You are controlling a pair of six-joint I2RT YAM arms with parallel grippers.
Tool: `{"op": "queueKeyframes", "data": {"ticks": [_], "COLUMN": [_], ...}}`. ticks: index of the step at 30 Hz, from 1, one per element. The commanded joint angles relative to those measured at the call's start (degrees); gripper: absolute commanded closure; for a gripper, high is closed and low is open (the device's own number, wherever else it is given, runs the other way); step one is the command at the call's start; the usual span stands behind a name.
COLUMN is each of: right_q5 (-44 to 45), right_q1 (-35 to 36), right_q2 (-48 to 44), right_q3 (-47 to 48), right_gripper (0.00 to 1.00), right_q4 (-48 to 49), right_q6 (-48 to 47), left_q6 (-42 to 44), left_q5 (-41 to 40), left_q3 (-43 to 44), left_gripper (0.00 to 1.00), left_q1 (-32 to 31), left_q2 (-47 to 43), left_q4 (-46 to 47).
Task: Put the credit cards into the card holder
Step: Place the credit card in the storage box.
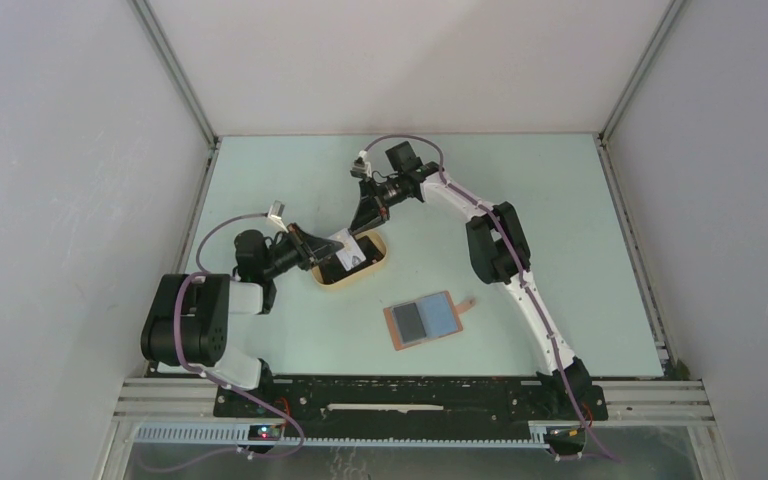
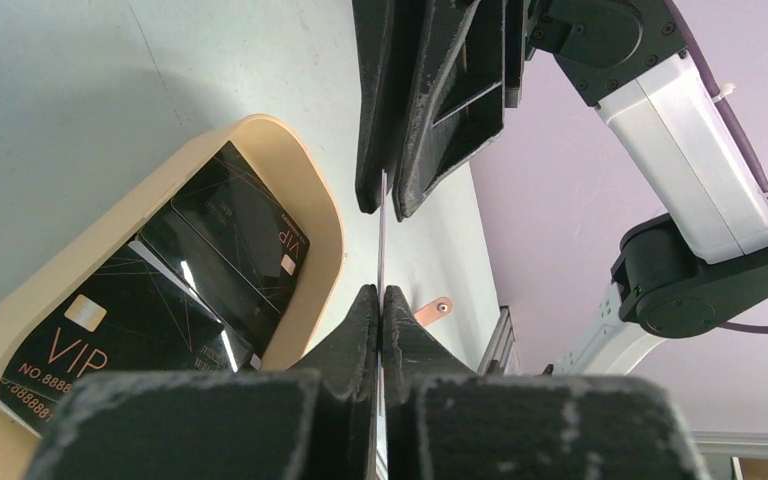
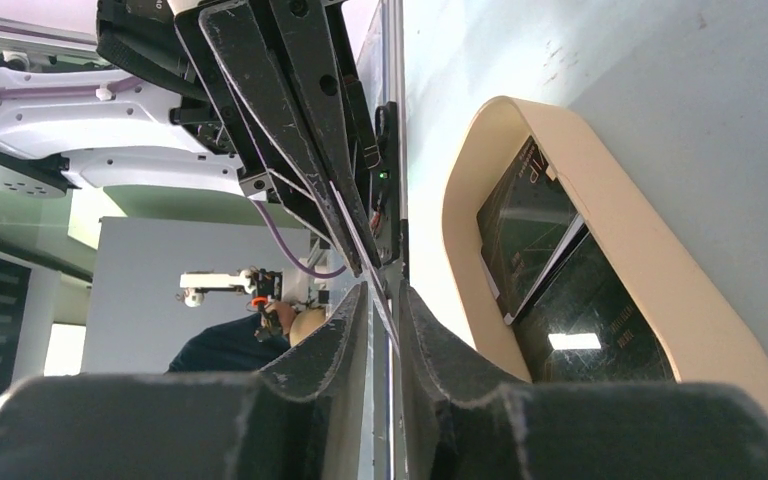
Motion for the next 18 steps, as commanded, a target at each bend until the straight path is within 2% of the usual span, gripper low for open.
{"op": "queueKeyframes", "data": {"ticks": [1, 8, 18], "right_q5": [-1.0, -1.5, -2.4], "right_q1": [0.3, 0.0, -0.2], "right_q2": [0.4, 0.5, 0.3], "right_q3": [2.0, 2.0, 2.1], "right_gripper": [0.77, 0.85, 0.8], "right_q4": [0.8, 1.0, 1.3], "right_q6": [0.9, 0.8, 0.8], "left_q6": [-0.2, -0.2, -0.4], "left_q5": [1.5, 1.3, 1.0], "left_q3": [2.4, 2.3, 2.4], "left_gripper": [1.0, 1.0, 1.0], "left_q1": [0.4, 0.4, 0.4], "left_q2": [0.5, 0.6, 0.8], "left_q4": [2.5, 2.5, 2.4]}}
